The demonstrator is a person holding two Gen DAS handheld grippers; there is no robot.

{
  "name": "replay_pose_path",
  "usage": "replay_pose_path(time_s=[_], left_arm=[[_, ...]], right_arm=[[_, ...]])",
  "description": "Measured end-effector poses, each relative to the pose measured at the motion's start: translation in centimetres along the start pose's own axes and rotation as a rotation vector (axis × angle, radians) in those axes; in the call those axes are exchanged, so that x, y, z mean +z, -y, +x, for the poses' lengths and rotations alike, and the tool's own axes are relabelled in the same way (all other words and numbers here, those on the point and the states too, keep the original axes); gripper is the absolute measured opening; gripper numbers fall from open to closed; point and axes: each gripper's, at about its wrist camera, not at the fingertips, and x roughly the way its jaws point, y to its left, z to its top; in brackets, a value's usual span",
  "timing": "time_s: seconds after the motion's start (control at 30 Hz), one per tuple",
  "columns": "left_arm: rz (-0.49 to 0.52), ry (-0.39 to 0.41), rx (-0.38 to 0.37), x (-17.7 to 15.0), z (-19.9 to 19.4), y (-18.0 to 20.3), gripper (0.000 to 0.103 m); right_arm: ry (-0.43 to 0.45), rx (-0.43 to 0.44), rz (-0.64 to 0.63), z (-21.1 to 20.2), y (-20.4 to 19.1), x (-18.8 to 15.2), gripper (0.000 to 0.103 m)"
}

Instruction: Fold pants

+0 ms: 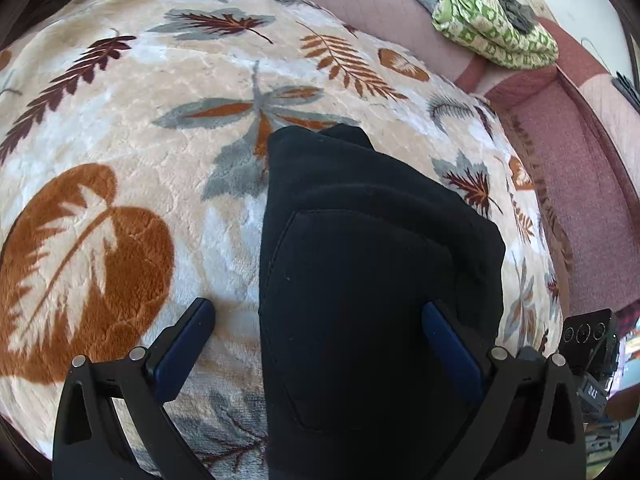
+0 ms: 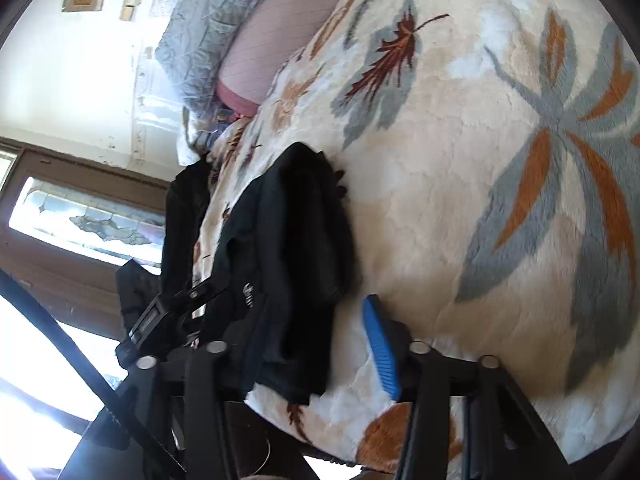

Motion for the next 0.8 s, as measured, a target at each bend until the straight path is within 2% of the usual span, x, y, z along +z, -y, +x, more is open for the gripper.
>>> replay_pose_path(time_s=[0.1, 0.23, 0.43, 0.47, 0.5, 0.53, 0.57, 0.6, 0.67, 0.8], left_arm=[[0.029, -0.032, -0.02, 0.7, 0.4, 0.6, 0.102], [0.062, -0.06, -0.119, 1.6, 1.5, 1.7, 0.102], [0.056, -0.081, -0.116, 2.6, 2.8, 2.4, 0.101], [0.058, -0.077, -0.107, 2.5, 2.5, 2.3, 0.088], [0.062, -0.071, -0.081, 2.4, 2.2, 2.1, 0.078], [0.073, -0.069, -0.062, 2.3, 1.9, 2.0, 0.062], [0.073, -0.068, -0.076, 2.2, 1.5, 1.8, 0.052], [0.058, -0.066, -0.102, 2.2, 1.0, 1.5, 0.048], [0.034, -0.059, -0.134, 2.1, 0.2, 1.2, 0.042], [0.052, -0.022, -0.095, 2.1, -0.7, 2.5, 0.041]], right_arm=[[-0.037, -0.005, -0.042, 0.7, -0.8, -0.6, 0.063], [-0.055, 0.012, -0.07, 2.9, -2.0, 0.1, 0.063], [-0.067, -0.01, -0.136, 7.2, -3.9, 1.7, 0.063], [-0.061, -0.01, -0.129, 7.6, -3.9, 2.0, 0.063], [-0.059, -0.009, -0.12, 7.8, -4.0, 2.2, 0.062], [-0.058, -0.014, -0.113, 7.8, -4.1, 2.2, 0.059], [-0.055, -0.019, -0.11, 7.6, -4.3, 2.2, 0.047], [-0.052, -0.019, -0.114, 7.5, -4.4, 2.1, 0.033], [-0.046, -0.019, -0.13, 7.0, -4.8, 1.9, 0.031], [-0.026, -0.048, -0.206, 6.4, -7.0, 1.8, 0.029]])
